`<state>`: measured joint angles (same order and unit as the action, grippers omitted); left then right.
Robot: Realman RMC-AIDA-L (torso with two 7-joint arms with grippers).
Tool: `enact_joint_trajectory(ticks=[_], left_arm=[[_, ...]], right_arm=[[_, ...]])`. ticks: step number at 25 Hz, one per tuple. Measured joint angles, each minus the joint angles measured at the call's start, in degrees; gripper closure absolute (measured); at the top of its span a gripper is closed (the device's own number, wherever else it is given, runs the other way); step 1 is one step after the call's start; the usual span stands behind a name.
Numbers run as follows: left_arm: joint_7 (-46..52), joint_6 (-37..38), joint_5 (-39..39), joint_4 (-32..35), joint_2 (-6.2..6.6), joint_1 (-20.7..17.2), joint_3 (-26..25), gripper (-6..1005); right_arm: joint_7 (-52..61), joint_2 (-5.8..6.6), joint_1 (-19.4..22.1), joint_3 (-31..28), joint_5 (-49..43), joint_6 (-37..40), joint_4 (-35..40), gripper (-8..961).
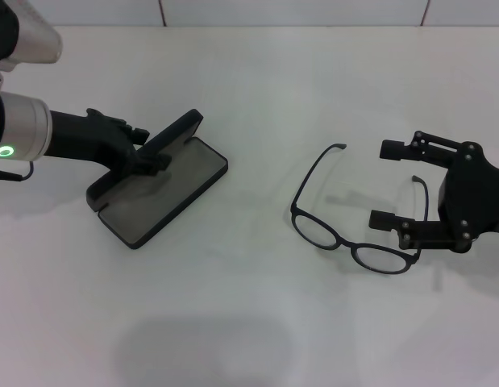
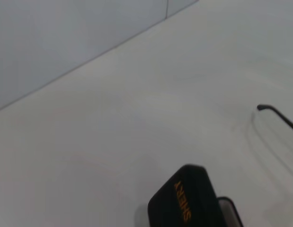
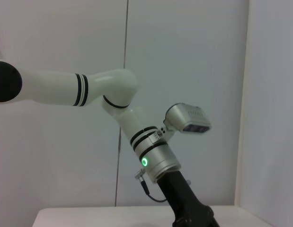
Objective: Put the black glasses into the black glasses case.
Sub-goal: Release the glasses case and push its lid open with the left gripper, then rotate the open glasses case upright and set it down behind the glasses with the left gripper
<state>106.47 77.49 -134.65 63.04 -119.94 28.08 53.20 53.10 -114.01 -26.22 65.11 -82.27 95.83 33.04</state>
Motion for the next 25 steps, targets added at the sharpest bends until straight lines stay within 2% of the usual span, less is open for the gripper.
enact_joint_trajectory(ticks=[9, 12, 13, 17, 19, 20, 25], left_arm=[[1.1, -1.9, -0.4, 0.2, -0.02, 0.2, -0.3, 435], [-0.5, -2.6, -0.7, 0.2, 0.07, 0.8, 0.7, 633], [-1.7, -3.5, -0.8, 0.1, 0.09, 0.9, 1.6, 668], [-6.4, -8.9, -0.1, -0.2, 0.11, 1.6, 8.2, 807], [-9.2, -13.7, 2.2, -0.8, 0.08, 2.8, 14.1, 808], [-9.2, -13.7, 2.2, -0.8, 0.08, 2.8, 14.1, 809], [-19.1, -21.1, 8.6, -3.8, -0.02, 5.0, 22.2, 810]], right_arm=[[0.0, -0.39, 0.1, -0.3, 0.0, 0.5, 0.4, 109], [-0.1, -0.48, 0.2, 0.1, 0.0, 1.0, 0.4, 109], [-0.2, -0.50, 0.3, 0.4, -0.2, 1.5, 0.4, 109], [-2.2, -0.61, 0.6, 1.4, -2.4, 6.0, 0.4, 109], [-3.3, -0.85, 0.8, 1.6, -2.8, 7.6, 0.3, 109], [-3.9, -1.00, 1.0, 1.7, -3.0, 7.9, 0.1, 109], [-7.0, -1.43, 2.5, 1.8, -3.5, 8.3, -0.6, 109]])
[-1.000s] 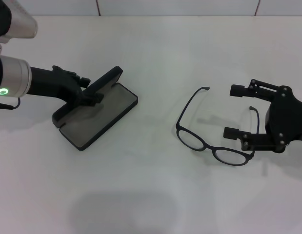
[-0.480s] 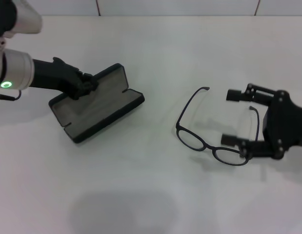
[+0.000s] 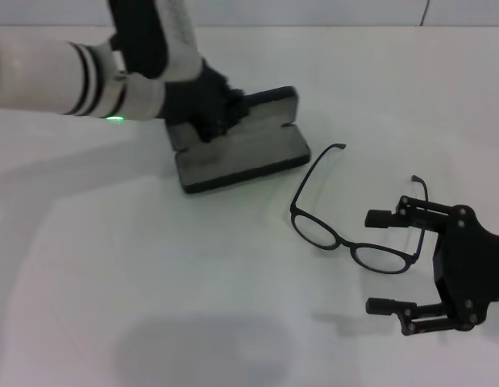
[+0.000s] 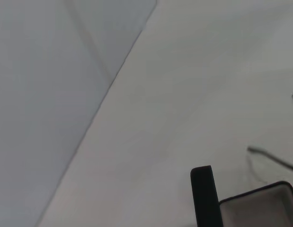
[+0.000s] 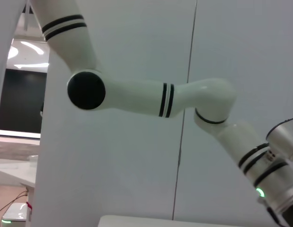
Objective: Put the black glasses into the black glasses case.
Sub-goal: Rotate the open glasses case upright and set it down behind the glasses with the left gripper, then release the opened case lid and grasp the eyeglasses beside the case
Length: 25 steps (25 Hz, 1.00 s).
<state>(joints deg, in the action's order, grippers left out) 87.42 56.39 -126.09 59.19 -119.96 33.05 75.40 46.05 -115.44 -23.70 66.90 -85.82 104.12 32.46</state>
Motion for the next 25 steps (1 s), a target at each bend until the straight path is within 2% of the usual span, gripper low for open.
enact_joint_trajectory(ticks=[9, 15, 19, 22, 25], left_arm=[[-16.6, -2.1, 7.4, -4.6, -0.13, 2.0, 3.1, 808], [-18.5, -5.6, 10.1, -4.7, -0.25, 1.0, 5.0, 806], [-18.7, -5.4, 13.2, -4.0, -0.08, 0.3, 4.9, 805], [-18.5, -3.4, 18.6, -2.5, 0.04, -1.0, 3.4, 579], [-18.4, 4.5, 31.0, -3.3, 0.10, -2.8, -1.8, 538]], right_arm=[[-1.5, 0.02, 1.9, -0.5, 0.2, 0.3, 0.0, 109], [-1.6, 0.21, 1.8, -0.6, 0.2, 0.3, 0.0, 109], [-1.5, 0.27, 1.8, -0.7, 0.4, 0.2, 0.0, 109], [0.8, 0.10, 1.8, -3.3, 0.5, -1.2, 0.1, 109], [5.8, 0.08, 1.4, -5.8, 0.5, -1.8, 0.9, 109]])
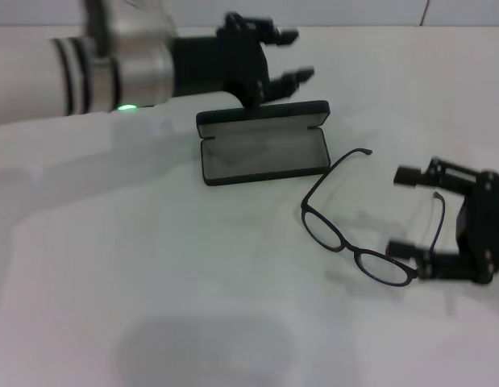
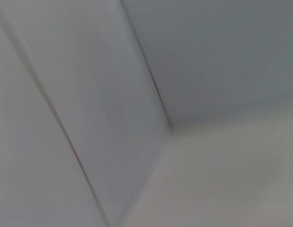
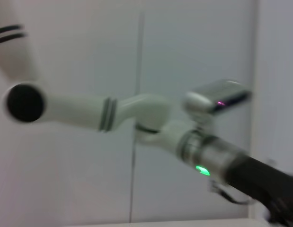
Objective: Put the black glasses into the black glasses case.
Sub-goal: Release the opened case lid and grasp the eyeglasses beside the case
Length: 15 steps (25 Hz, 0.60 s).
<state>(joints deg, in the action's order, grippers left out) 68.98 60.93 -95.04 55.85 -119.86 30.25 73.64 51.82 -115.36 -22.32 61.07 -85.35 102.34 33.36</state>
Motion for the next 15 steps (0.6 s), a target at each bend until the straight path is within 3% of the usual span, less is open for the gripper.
enact_joint_trajectory(ticks=[4, 6, 9, 11, 15], left_arm=[[-1.0, 7.6, 16.4, -8.5, 0.05, -1.5, -5.6, 497], [-1.7, 9.4, 20.7, -14.1, 0.13, -1.4, -8.0, 496], [-2.8, 11.2, 22.0, -19.2, 0.20, -1.1, -10.2, 494], [-3.4, 11.6, 21.9, -20.4, 0.25, -1.2, -10.5, 489], [-3.6, 11.9, 21.7, -20.9, 0.32, -1.3, -10.4, 485]], right_arm=[[15.3, 0.34, -1.3, -0.3, -2.3, -4.6, 7.7, 109], [28.1, 0.29, -2.0, 0.4, -7.8, -8.4, 15.7, 109], [47.6, 0.02, -4.3, 3.2, -17.6, -12.2, 28.7, 128], [60.8, 0.18, -7.9, 6.5, -25.6, -12.0, 35.6, 147], [78.6, 0.03, -17.4, 12.8, -38.4, -6.8, 41.3, 184]])
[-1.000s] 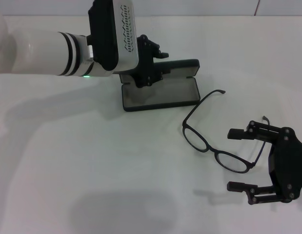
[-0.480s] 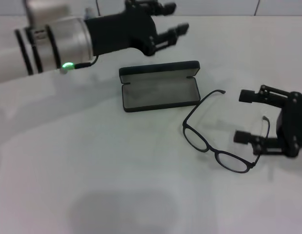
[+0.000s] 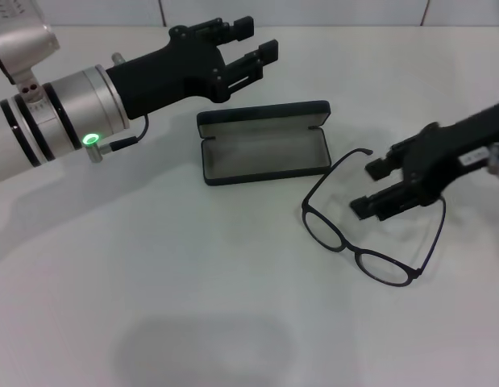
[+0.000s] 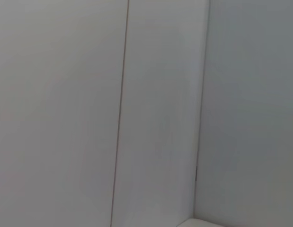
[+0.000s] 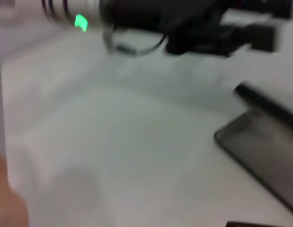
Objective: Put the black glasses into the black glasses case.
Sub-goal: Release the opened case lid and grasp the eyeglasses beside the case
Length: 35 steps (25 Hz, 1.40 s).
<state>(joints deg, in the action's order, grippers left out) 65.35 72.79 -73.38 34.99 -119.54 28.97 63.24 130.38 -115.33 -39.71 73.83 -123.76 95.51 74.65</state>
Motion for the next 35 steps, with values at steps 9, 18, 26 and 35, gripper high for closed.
enact_joint_trajectory(ticks=[9, 18, 26, 35], left_arm=[[-0.4, -0.4, 0.0, -1.1, 0.71, 0.4, -0.1, 485], [0.1, -0.4, 0.0, -1.2, 1.42, 0.5, -0.1, 485], [0.1, -0.5, 0.0, -1.7, 2.06, 1.4, -0.1, 485], [1.0, -0.6, 0.0, -1.4, 2.61, 1.9, 0.3, 485]], right_arm=[[12.4, -0.73, -7.7, 13.5, -10.0, -0.5, -0.1, 255], [16.7, -0.86, -6.9, 24.4, -10.8, -8.2, -2.0, 260], [17.5, -0.86, -6.4, 28.9, -10.9, -13.5, -5.9, 316], [17.2, -0.86, -5.6, 29.8, -10.8, -14.8, -6.0, 576]])
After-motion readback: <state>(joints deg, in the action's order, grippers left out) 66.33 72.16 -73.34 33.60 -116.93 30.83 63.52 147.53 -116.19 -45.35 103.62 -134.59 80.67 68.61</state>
